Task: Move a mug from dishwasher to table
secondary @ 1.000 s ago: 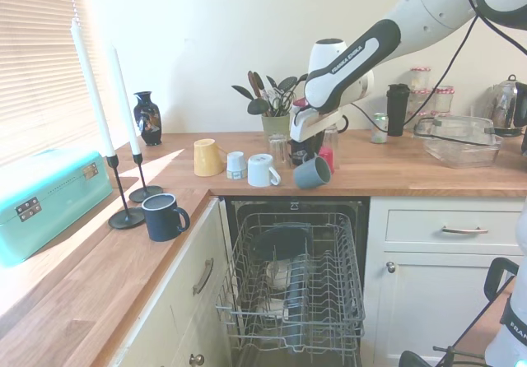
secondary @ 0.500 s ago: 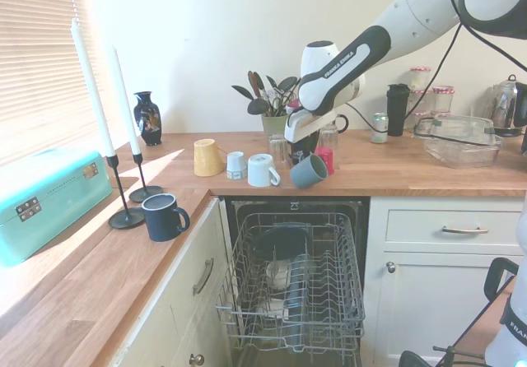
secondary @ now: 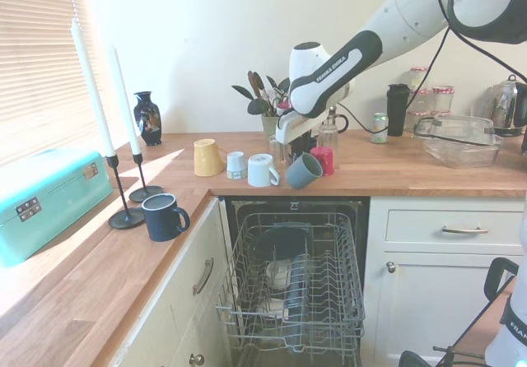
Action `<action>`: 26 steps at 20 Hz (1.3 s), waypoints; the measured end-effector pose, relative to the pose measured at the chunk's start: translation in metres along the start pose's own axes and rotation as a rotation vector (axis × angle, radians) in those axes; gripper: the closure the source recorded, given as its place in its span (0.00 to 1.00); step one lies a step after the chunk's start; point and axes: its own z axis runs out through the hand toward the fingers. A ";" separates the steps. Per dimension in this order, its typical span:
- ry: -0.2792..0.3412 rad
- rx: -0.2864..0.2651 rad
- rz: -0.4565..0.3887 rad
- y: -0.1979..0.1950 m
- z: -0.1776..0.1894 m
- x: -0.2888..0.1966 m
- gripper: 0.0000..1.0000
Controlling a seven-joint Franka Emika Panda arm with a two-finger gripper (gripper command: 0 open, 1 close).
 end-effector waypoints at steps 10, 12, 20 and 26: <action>0.013 -0.029 0.012 -0.028 0.016 0.013 1.00; 0.013 -0.033 0.011 -0.034 0.016 0.016 1.00; 0.024 -0.052 0.021 -0.044 0.038 0.037 1.00; 0.025 -0.066 0.017 -0.050 0.050 0.040 1.00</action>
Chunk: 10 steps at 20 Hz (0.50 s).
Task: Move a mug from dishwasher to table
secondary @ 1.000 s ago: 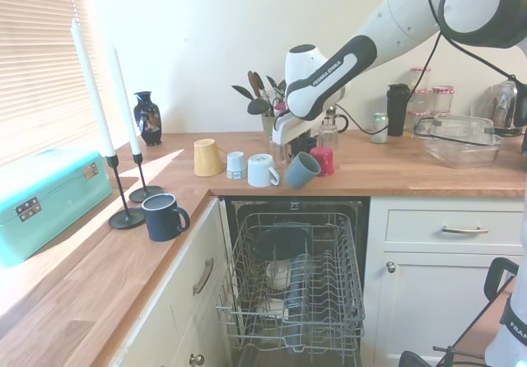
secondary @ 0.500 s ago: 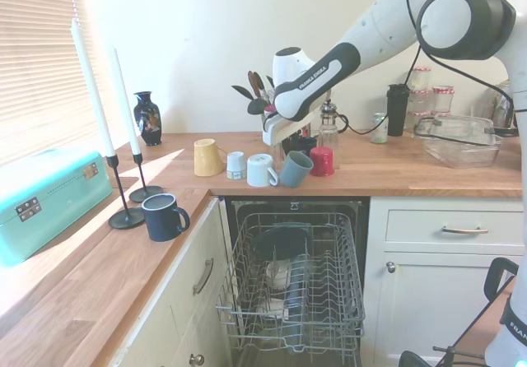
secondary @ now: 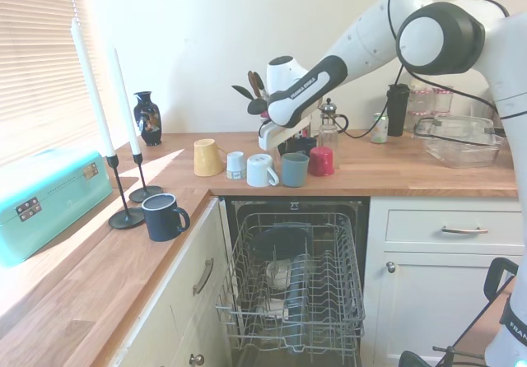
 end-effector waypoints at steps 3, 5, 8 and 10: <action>0.009 -0.007 0.013 0.004 0.002 0.009 1.00; 0.011 -0.007 0.018 0.004 0.005 0.013 1.00; 0.012 -0.011 0.021 0.003 0.011 0.016 1.00; 0.014 -0.011 0.025 0.002 0.013 0.019 1.00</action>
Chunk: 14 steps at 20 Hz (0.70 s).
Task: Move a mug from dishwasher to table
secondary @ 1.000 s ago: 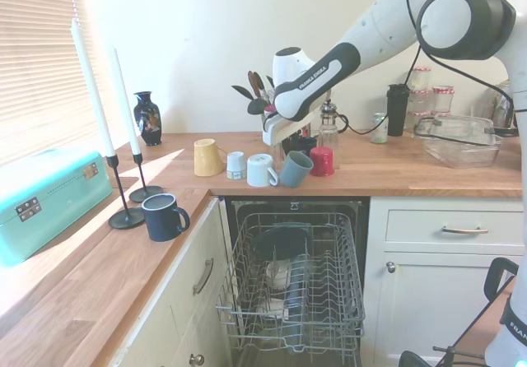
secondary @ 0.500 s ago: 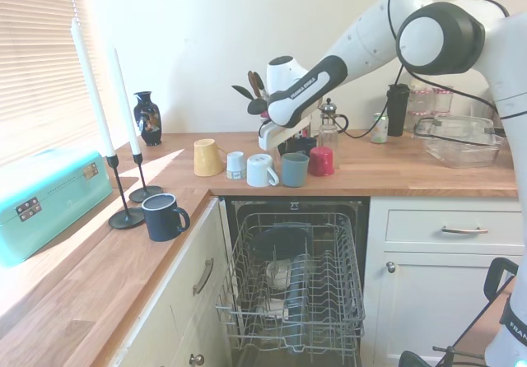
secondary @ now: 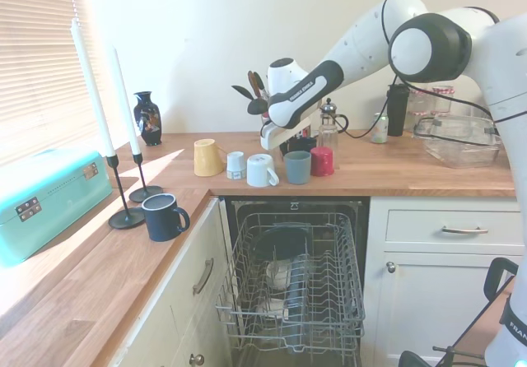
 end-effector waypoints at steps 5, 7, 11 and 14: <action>-0.014 0.011 0.026 0.003 0.001 0.005 0.00; -0.024 0.016 0.031 0.003 0.000 0.005 0.00; -0.029 0.019 0.032 0.002 -0.001 0.005 0.00; -0.030 0.020 0.032 0.001 -0.002 0.005 0.00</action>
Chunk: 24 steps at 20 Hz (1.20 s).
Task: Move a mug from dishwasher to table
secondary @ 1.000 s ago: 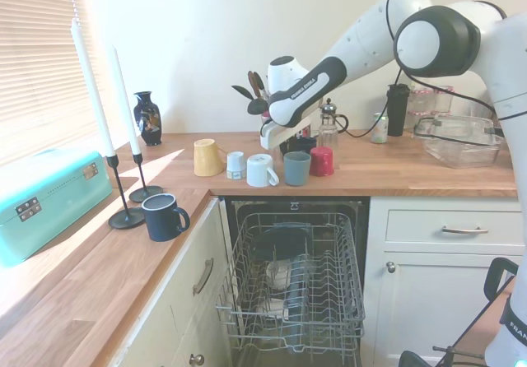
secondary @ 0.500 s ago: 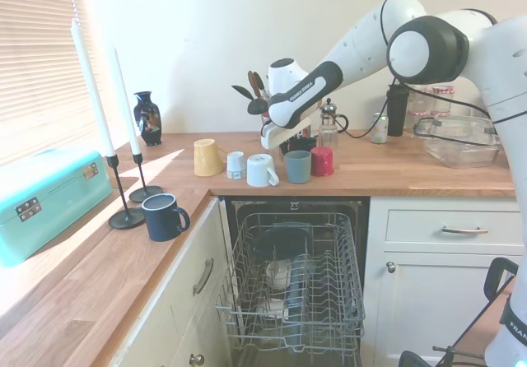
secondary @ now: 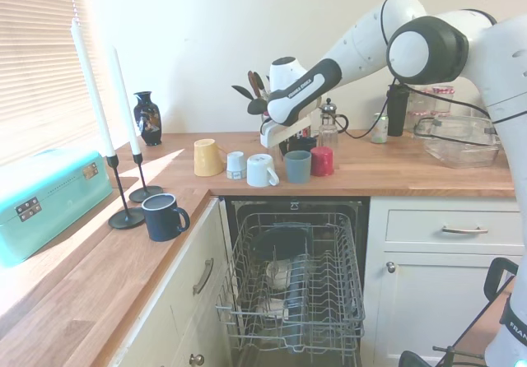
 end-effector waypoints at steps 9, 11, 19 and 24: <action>0.011 0.015 0.001 -0.003 -0.011 0.003 0.00; 0.022 0.028 0.004 -0.004 -0.021 0.006 0.00; 0.070 0.130 0.010 0.018 -0.109 -0.011 0.00; 0.117 0.159 0.007 0.040 -0.147 -0.061 0.00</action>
